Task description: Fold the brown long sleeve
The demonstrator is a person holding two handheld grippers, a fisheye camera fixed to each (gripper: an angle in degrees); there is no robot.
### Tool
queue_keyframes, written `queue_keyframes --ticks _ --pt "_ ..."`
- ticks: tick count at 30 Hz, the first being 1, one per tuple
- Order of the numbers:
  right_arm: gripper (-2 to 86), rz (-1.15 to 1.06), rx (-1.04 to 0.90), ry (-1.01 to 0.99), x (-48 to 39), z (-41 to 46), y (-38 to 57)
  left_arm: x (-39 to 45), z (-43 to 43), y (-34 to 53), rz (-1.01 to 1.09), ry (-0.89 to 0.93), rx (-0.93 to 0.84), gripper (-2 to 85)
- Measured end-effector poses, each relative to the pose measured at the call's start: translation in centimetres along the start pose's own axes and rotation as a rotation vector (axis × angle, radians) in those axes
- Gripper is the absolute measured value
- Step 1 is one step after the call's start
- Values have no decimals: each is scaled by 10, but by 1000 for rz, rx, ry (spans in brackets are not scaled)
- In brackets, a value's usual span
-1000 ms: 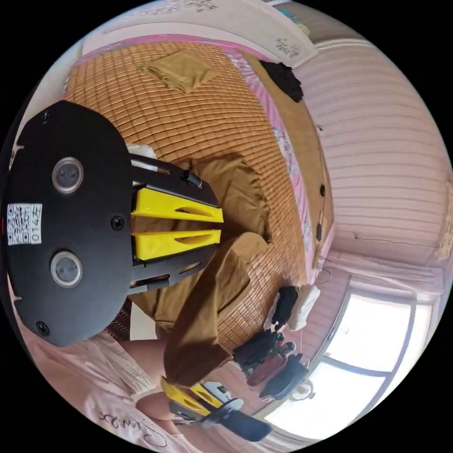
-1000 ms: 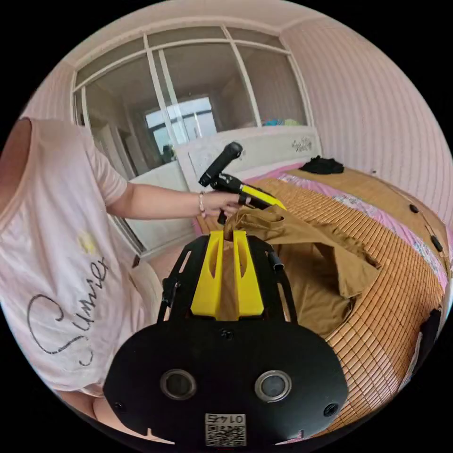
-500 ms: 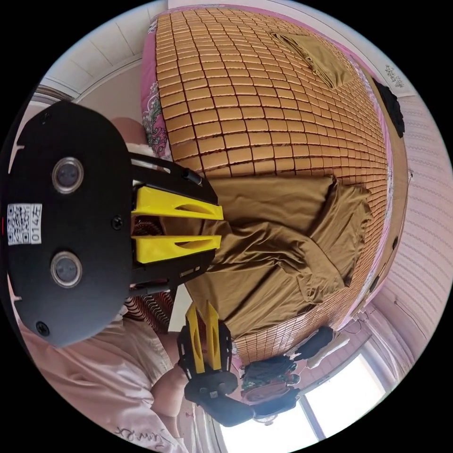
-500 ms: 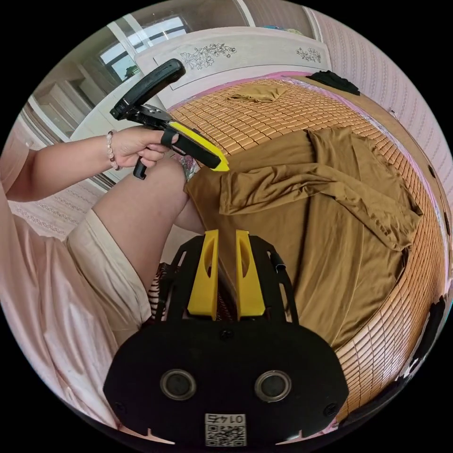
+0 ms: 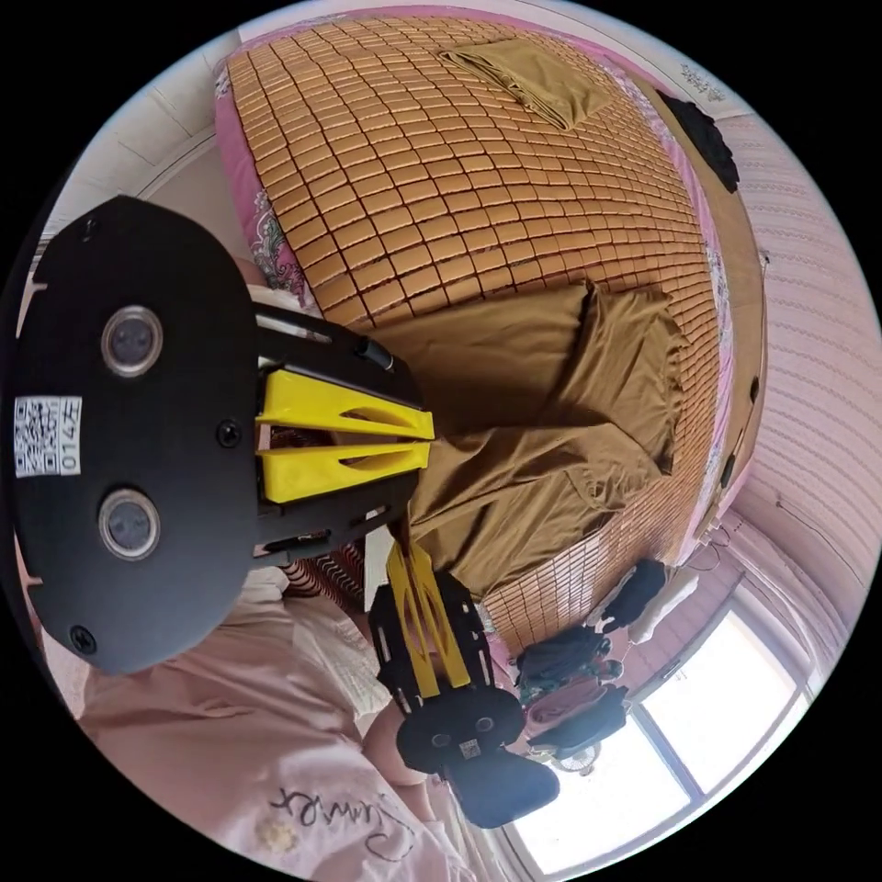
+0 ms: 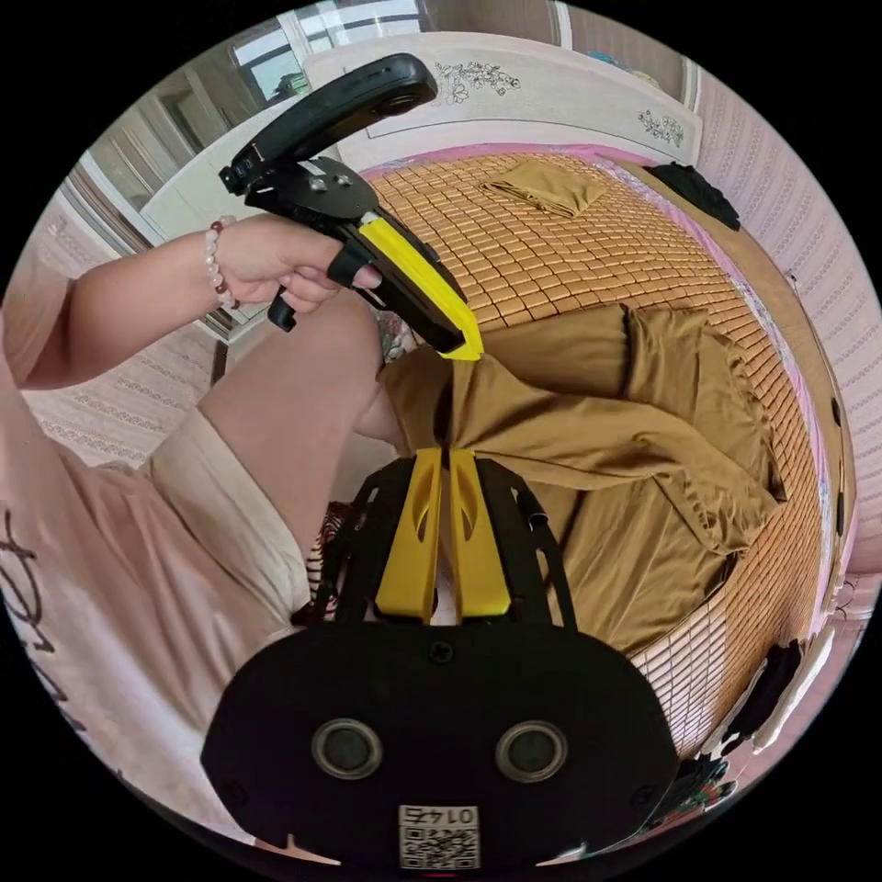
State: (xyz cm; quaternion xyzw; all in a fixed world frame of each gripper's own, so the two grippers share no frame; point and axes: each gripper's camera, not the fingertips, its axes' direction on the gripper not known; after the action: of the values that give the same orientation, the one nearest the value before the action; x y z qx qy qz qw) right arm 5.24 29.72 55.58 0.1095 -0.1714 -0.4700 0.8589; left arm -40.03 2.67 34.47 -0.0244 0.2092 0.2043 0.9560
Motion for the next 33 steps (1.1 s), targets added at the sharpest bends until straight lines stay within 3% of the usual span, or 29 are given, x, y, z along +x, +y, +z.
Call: queue_keyframes --ticks 7,9,12,16,20,23,28,29,33 --pt "16 -48 -22 -57 -9 1 -35 -29 17 11 -103 -85 -63 -10" --pt "57 -29 -56 -90 0 5 -39 -40 41 10 -133 -92 -144 -9" --pt "82 37 -37 -107 29 -9 -33 -46 58 10 -163 -121 -180 -6" --pt "81 238 -26 39 106 -37 -10 -45 54 5 -191 -122 -150 0" --pt "74 497 0 128 202 -62 13 -26 40 -4 -158 -279 -126 13" --pt "74 633 40 94 256 -71 22 4 38 -13 -58 -191 -75 24" --pt "31 672 9 132 294 -65 8 45 97 -37 53 -148 -183 50" --pt "13 668 -75 142 300 -56 3 49 112 -40 59 -159 -214 44" --pt "-3 643 -86 151 305 -68 -1 60 136 -49 87 -197 -295 -6"
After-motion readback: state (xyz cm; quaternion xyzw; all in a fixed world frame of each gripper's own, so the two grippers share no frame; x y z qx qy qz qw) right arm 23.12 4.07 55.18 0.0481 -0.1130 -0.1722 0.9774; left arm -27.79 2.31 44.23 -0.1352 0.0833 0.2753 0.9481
